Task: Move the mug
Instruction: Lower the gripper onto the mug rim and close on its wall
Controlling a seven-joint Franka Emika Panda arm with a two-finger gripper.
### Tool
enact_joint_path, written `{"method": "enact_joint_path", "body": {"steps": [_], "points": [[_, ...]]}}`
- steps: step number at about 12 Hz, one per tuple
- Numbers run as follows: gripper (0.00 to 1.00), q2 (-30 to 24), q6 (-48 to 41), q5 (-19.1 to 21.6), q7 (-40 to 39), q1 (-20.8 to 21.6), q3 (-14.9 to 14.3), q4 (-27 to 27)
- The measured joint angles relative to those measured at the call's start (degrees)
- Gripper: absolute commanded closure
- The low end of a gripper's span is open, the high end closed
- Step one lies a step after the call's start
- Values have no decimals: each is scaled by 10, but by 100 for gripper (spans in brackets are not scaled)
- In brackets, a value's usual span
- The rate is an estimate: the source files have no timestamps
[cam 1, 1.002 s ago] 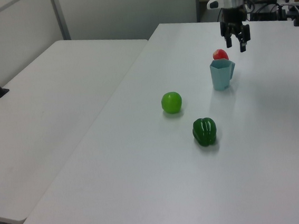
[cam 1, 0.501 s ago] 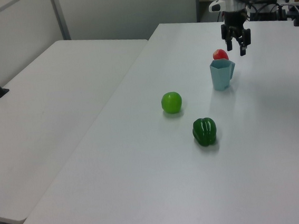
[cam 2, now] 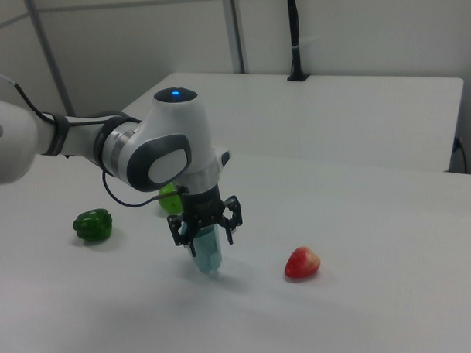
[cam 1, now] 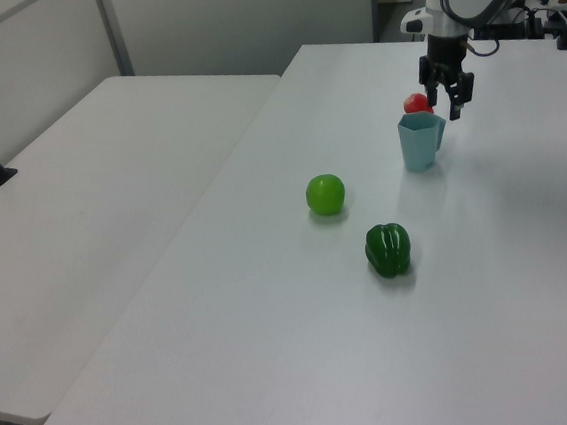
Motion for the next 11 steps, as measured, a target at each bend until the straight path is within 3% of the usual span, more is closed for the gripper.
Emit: {"method": "enact_joint_path", "body": {"steps": [3,11], "points": [[32,-5,2,0,1,6,0,-8],[36,5,21,-4,22,12,0,-12]]}}
